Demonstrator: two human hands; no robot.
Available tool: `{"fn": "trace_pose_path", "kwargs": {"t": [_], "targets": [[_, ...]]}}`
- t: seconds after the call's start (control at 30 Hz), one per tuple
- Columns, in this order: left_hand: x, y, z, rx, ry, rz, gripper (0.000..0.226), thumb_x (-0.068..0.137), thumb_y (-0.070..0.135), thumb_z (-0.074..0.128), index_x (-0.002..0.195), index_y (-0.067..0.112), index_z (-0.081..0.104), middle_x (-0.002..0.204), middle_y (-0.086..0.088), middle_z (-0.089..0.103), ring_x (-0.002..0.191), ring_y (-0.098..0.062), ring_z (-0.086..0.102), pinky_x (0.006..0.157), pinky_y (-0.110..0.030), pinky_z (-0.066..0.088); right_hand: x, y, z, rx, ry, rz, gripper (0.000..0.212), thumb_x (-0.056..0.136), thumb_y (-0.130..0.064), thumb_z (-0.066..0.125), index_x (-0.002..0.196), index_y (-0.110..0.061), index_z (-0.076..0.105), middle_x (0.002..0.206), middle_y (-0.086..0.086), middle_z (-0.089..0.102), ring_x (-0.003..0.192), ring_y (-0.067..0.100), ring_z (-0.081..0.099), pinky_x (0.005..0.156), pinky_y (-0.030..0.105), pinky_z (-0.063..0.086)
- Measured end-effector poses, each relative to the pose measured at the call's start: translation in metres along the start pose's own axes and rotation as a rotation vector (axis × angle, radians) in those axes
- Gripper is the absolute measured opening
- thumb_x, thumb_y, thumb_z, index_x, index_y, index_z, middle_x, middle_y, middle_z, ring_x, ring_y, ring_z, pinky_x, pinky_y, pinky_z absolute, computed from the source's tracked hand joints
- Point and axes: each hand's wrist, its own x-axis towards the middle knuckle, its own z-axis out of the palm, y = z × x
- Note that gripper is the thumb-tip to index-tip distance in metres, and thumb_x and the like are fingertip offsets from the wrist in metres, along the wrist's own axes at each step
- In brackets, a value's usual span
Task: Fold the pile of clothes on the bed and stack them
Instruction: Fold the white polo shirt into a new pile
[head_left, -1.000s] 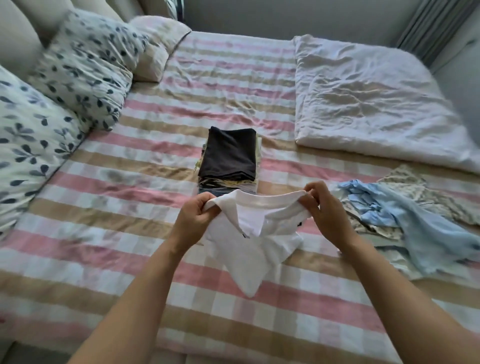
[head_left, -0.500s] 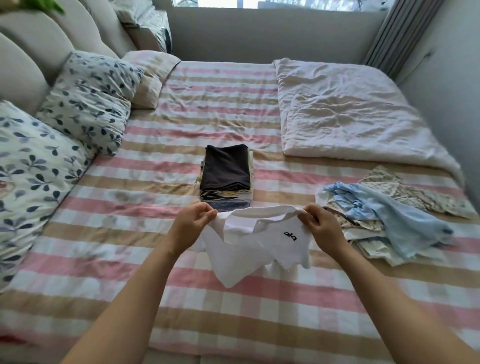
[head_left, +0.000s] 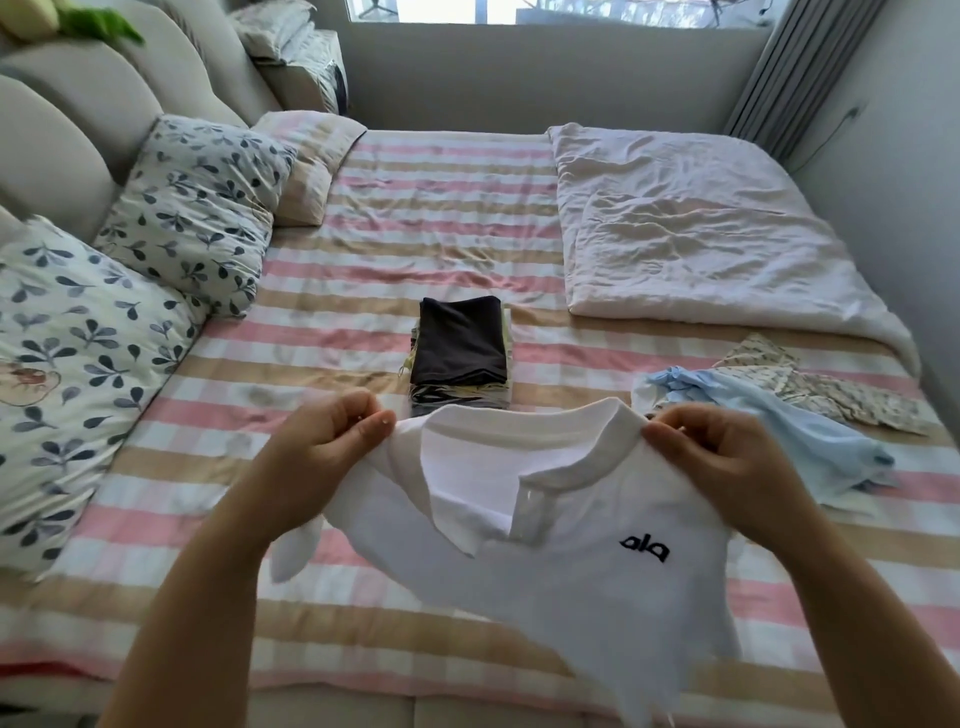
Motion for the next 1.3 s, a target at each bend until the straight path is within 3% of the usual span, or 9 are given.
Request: {"fn": "trace_pose_path", "kwargs": {"t": [0.2, 0.3, 0.43, 0.5, 0.6, 0.73, 0.97, 1.2, 1.3], "targets": [[0.022, -0.072, 0.037, 0.133, -0.088, -0.129, 0.034, 0.092, 0.014, 0.053, 0.059, 0.013, 0.044, 0.057, 0.004, 0.039, 0.054, -0.005, 0.037, 0.054, -0.021, 0.03, 0.013, 0.068, 0.042, -0.037, -0.081, 0.135, 0.024, 0.085, -0.016, 0.064, 0.061, -0.02, 0.063, 0.051, -0.007, 0.058, 0.047, -0.001, 0.046, 0.047, 0.014, 0.035], [0.036, -0.136, 0.073, 0.175, -0.105, -0.204, 0.037, 0.092, 0.01, 0.054, 0.057, 0.018, 0.043, 0.056, 0.008, 0.041, 0.052, -0.004, 0.039, 0.051, -0.013, 0.032, 0.019, 0.133, 0.071, -0.099, -0.12, 0.227, 0.025, 0.086, -0.018, 0.063, 0.063, -0.024, 0.063, 0.058, -0.003, 0.061, 0.054, 0.006, 0.05, 0.054, 0.022, 0.037], [0.05, -0.217, 0.117, 0.223, -0.122, -0.298, 0.033, 0.092, 0.014, 0.054, 0.061, 0.019, 0.044, 0.059, 0.005, 0.046, 0.057, -0.007, 0.042, 0.053, -0.019, 0.031, 0.026, 0.213, 0.106, -0.17, -0.123, 0.304, 0.028, 0.088, -0.019, 0.061, 0.064, -0.033, 0.059, 0.06, -0.009, 0.06, 0.059, 0.007, 0.053, 0.057, 0.028, 0.04], [0.061, -0.251, 0.135, 0.233, -0.112, -0.316, 0.027, 0.092, 0.016, 0.054, 0.066, 0.015, 0.048, 0.063, 0.001, 0.052, 0.059, -0.009, 0.046, 0.054, -0.019, 0.033, 0.033, 0.245, 0.122, -0.244, -0.07, 0.298, 0.018, 0.088, -0.021, 0.061, 0.071, -0.025, 0.064, 0.064, -0.006, 0.063, 0.061, 0.013, 0.056, 0.058, 0.036, 0.044], [0.085, -0.286, 0.153, 0.269, -0.061, -0.246, 0.022, 0.091, 0.018, 0.055, 0.071, 0.01, 0.052, 0.064, -0.001, 0.056, 0.062, -0.016, 0.051, 0.057, -0.026, 0.038, 0.051, 0.281, 0.139, -0.383, 0.047, 0.212, 0.016, 0.089, -0.023, 0.06, 0.078, -0.013, 0.066, 0.069, 0.003, 0.065, 0.061, 0.021, 0.058, 0.054, 0.04, 0.045], [0.134, -0.32, 0.175, 0.384, 0.032, -0.133, 0.022, 0.092, 0.018, 0.055, 0.073, 0.006, 0.053, 0.06, -0.001, 0.054, 0.056, -0.02, 0.046, 0.054, -0.032, 0.028, 0.09, 0.321, 0.154, -0.524, 0.132, 0.111, 0.02, 0.089, -0.025, 0.059, 0.08, -0.009, 0.066, 0.076, 0.005, 0.066, 0.066, 0.025, 0.061, 0.053, 0.033, 0.043], [0.202, -0.396, 0.213, 0.492, 0.022, -0.2, 0.025, 0.094, 0.025, 0.05, 0.077, 0.006, 0.05, 0.07, -0.004, 0.055, 0.066, -0.026, 0.049, 0.056, -0.036, 0.033, 0.149, 0.404, 0.186, -0.684, 0.104, 0.179, 0.031, 0.091, -0.038, 0.052, 0.085, -0.01, 0.064, 0.086, 0.007, 0.062, 0.08, 0.028, 0.057, 0.054, 0.028, 0.029], [0.21, -0.423, 0.232, 0.656, -0.034, -0.192, 0.018, 0.095, 0.019, 0.045, 0.088, 0.007, 0.055, 0.09, -0.009, 0.058, 0.085, -0.028, 0.053, 0.066, -0.036, 0.04, 0.153, 0.432, 0.202, -0.731, 0.139, 0.289, 0.022, 0.085, -0.03, 0.063, 0.092, -0.009, 0.065, 0.097, 0.013, 0.058, 0.095, 0.034, 0.048, 0.066, 0.037, 0.04], [0.199, -0.405, 0.228, 0.632, 0.074, 0.056, 0.024, 0.081, -0.001, 0.047, 0.099, 0.0, 0.062, 0.103, -0.017, 0.059, 0.099, -0.036, 0.05, 0.079, -0.039, 0.04, 0.149, 0.413, 0.207, -0.716, 0.22, 0.033, 0.016, 0.079, -0.016, 0.071, 0.093, -0.008, 0.068, 0.091, 0.016, 0.06, 0.087, 0.038, 0.053, 0.068, 0.04, 0.045]]}}
